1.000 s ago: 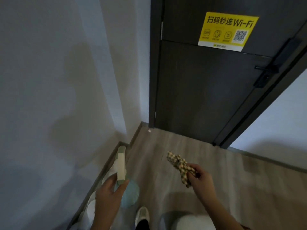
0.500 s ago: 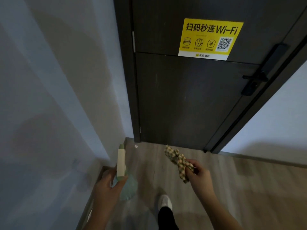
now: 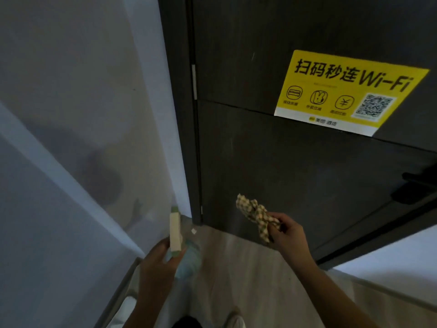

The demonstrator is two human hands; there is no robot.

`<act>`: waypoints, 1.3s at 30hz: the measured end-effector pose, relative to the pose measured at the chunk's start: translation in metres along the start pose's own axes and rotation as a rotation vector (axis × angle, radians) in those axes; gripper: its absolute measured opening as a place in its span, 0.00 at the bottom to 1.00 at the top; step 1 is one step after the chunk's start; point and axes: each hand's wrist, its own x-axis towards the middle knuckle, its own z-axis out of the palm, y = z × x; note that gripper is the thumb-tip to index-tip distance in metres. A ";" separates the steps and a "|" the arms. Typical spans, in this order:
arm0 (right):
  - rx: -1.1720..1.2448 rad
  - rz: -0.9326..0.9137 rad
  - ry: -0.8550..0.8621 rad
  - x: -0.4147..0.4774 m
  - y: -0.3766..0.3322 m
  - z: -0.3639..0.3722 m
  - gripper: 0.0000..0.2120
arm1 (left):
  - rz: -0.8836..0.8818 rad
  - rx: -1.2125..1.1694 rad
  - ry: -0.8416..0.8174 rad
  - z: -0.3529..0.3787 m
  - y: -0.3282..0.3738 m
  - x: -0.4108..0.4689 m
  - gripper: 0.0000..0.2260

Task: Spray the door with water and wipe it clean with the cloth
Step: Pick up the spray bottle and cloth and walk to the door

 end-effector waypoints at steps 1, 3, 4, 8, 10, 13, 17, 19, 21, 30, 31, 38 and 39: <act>-0.010 -0.006 -0.002 0.013 -0.003 -0.001 0.16 | 0.013 0.006 0.026 0.007 0.008 0.010 0.08; 0.012 -0.014 0.009 0.033 -0.006 -0.001 0.16 | 0.077 0.065 0.035 0.017 0.025 0.030 0.11; 0.031 -0.012 0.010 0.041 -0.008 0.001 0.16 | 0.094 0.096 0.047 0.022 0.031 0.041 0.12; 0.062 0.027 0.023 0.059 -0.013 0.013 0.17 | 0.147 0.092 -0.052 0.034 0.047 0.085 0.05; 0.097 0.044 0.066 0.064 -0.017 0.021 0.17 | 0.190 0.057 -0.120 0.038 0.059 0.103 0.09; 0.177 0.027 0.131 0.072 -0.033 0.032 0.16 | 0.196 0.068 -0.285 0.036 0.083 0.130 0.12; 0.289 -0.058 0.161 0.088 -0.072 0.046 0.14 | 0.223 0.057 -0.543 0.029 0.118 0.163 0.21; 0.322 -0.103 0.148 0.098 -0.090 0.050 0.16 | 0.231 -0.023 -0.604 0.031 0.134 0.174 0.24; 0.311 -0.150 0.080 0.105 -0.106 0.055 0.17 | 0.231 -0.090 -0.630 0.034 0.151 0.181 0.22; 0.313 -0.287 -0.059 0.126 -0.146 0.050 0.15 | 0.287 -0.258 -0.662 0.052 0.189 0.189 0.07; 0.321 -0.282 -0.035 0.126 -0.147 0.049 0.16 | 0.319 -0.240 -0.645 0.054 0.192 0.188 0.07; 0.259 -0.332 0.075 0.123 -0.161 0.028 0.26 | 0.597 -0.021 -0.446 0.070 0.211 0.182 0.09; 0.208 -0.361 0.067 0.124 -0.166 0.024 0.27 | 0.634 0.003 -0.428 0.074 0.213 0.181 0.09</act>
